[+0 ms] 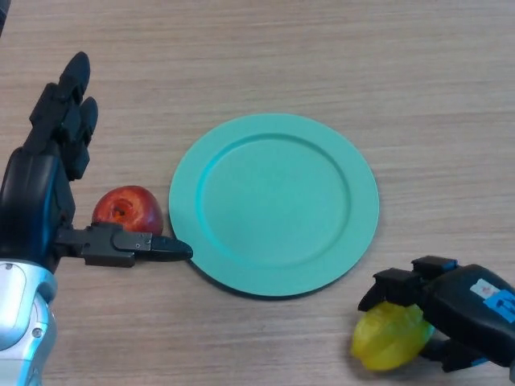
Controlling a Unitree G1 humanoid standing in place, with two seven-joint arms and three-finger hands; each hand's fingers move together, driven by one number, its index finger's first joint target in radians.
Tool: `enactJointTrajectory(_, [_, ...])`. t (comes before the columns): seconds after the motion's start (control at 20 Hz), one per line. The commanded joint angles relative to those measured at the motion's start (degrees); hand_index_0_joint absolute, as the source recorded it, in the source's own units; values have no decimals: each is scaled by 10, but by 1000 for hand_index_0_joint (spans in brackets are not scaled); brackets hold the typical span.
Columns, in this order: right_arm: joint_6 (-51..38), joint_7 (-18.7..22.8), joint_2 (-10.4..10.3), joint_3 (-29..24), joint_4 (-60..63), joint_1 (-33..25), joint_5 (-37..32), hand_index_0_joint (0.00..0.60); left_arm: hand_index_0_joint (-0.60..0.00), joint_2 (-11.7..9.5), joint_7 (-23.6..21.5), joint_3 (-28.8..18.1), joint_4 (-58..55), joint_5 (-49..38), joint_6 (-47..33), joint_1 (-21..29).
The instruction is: Pick up the yellow starfruit and place it on the plate
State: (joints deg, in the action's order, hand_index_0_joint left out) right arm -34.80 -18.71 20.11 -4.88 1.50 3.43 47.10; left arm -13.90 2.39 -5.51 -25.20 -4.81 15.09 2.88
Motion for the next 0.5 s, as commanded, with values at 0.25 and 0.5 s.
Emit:
enactJointTrajectory(0.25, [12,88,27,-68,-108,-42,-8,600,0,-11,2,-28,-37,9,-53,9])
enactJointTrajectory(0.5, [21,79,34,-30,-120,-121,19,600,0,-17,5,-40,-46,0,-45,13])
